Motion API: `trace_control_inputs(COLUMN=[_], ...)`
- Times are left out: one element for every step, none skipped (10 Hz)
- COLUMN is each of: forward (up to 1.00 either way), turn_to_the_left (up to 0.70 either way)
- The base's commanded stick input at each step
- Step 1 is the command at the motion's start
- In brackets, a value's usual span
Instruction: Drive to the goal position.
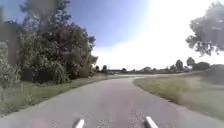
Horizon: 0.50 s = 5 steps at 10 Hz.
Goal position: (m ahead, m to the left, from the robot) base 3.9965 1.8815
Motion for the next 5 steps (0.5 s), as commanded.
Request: trace_control_inputs(forward=[0.70,0.70,0.70,0.70,0.70], turn_to_the_left=[0.12,0.31,0.35,0.35,0.32])
